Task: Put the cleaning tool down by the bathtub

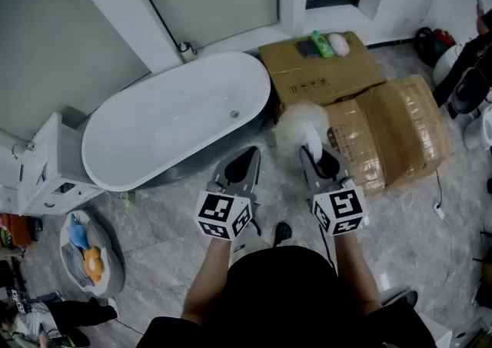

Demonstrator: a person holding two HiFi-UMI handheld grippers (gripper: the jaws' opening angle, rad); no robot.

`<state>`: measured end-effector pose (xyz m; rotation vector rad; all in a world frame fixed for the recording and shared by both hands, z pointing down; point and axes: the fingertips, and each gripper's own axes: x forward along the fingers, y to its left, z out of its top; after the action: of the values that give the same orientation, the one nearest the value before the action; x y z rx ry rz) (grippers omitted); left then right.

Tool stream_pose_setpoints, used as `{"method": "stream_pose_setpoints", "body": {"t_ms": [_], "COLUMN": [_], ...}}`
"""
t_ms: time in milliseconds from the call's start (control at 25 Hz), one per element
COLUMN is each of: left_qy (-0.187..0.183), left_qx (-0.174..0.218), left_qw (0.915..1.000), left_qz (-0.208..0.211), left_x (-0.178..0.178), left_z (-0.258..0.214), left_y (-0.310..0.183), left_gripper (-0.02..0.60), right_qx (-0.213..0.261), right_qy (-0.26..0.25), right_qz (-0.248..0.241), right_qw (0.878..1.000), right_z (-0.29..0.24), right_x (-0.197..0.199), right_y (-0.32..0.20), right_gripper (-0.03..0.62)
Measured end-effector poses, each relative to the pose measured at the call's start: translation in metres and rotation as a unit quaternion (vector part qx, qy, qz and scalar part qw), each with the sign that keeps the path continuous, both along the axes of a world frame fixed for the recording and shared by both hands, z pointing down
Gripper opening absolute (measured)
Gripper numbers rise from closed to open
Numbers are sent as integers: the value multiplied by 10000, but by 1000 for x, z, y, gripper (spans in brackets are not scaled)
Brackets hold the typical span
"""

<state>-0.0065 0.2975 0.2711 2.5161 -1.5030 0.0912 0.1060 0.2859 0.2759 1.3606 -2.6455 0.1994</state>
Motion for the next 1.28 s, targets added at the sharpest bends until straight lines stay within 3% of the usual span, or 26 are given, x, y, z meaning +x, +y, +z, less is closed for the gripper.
{"method": "stream_pose_setpoints", "body": {"t_ms": [680, 1280], "left_qy": [-2, 3], "left_qx": [-46, -87], "left_qw": [9996, 9996], "left_qz": [-293, -265], "left_x": [-14, -12], "left_z": [3, 10], "left_y": [24, 20], "left_gripper": [-2, -2], "right_qx": [46, -117], "right_qy": [91, -25], "right_qz": [-240, -56], "right_qw": [9997, 9999], "right_z": [-2, 8], "right_x": [-3, 6], "right_y": [24, 20], "right_gripper": [89, 91]}}
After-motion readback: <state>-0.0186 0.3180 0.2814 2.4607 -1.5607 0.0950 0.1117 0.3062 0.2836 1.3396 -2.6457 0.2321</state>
